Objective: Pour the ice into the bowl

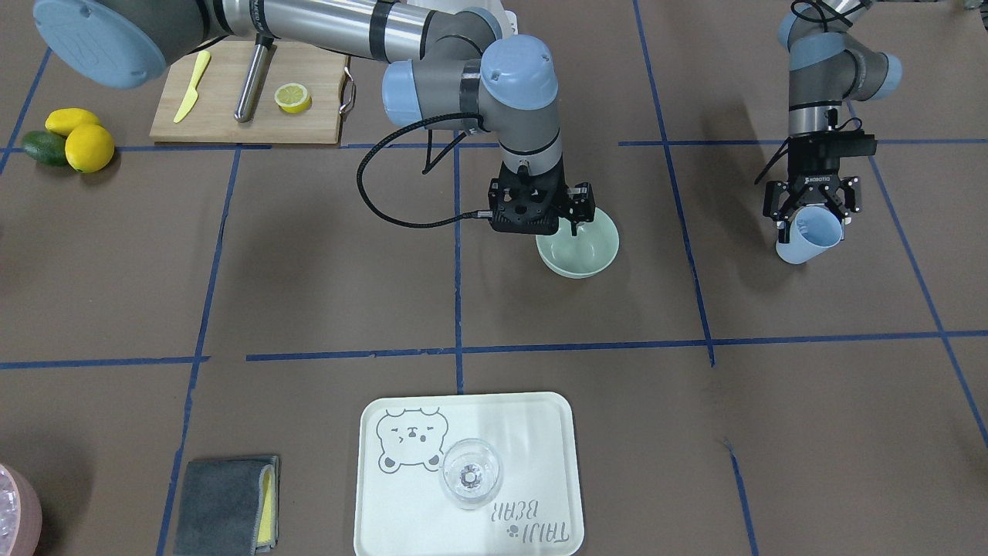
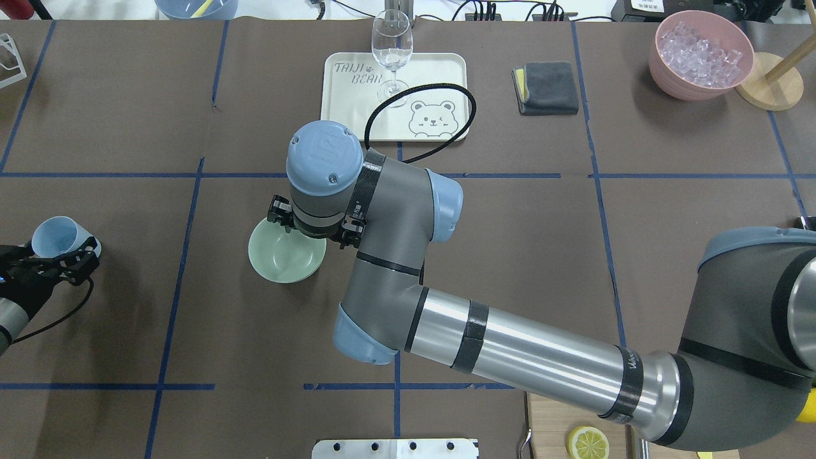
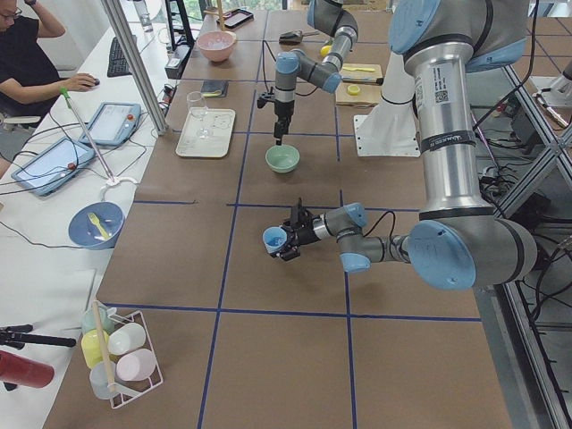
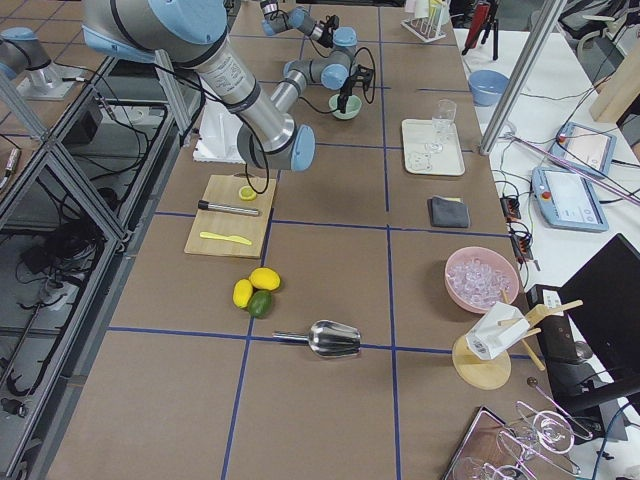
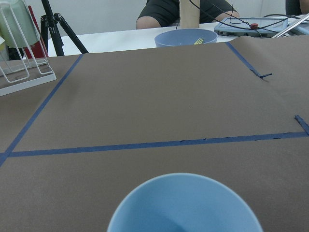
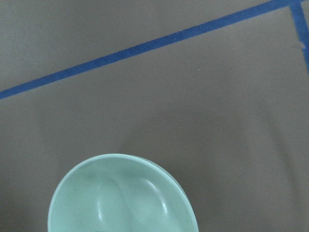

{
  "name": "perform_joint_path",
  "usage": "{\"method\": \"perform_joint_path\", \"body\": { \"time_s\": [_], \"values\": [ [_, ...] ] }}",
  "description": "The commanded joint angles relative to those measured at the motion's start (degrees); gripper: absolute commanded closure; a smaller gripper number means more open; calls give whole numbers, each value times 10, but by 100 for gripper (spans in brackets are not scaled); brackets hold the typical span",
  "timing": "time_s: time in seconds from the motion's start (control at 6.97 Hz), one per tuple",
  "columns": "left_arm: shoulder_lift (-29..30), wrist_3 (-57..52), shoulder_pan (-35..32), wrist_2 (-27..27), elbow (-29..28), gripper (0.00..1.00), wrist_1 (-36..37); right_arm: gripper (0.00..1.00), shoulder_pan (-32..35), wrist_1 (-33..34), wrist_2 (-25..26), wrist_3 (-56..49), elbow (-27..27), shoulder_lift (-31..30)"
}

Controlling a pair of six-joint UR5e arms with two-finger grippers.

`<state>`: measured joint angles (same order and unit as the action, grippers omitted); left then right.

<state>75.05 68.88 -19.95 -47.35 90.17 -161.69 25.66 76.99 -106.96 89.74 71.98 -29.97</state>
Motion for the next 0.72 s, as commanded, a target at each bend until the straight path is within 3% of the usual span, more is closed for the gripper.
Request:
{"method": "perform_joint_path", "body": {
  "time_s": [0.0, 0.14, 0.29, 0.43, 0.57],
  "values": [
    [10, -1, 0, 1, -3, 0, 0, 0, 1, 0, 0, 0, 1, -1],
    [10, -1, 0, 1, -3, 2, 0, 0, 3, 2, 0, 0, 10, -5],
    [11, -1, 0, 1, -3, 24, 0, 0, 5, 3, 0, 0, 33, -19],
    [10, -1, 0, 2, -3, 52, 0, 0, 6, 4, 0, 0, 46, -27],
    [10, -1, -2, 1, 3, 90, -1, 0, 8, 4, 0, 0, 47, -26]
  ]
}}
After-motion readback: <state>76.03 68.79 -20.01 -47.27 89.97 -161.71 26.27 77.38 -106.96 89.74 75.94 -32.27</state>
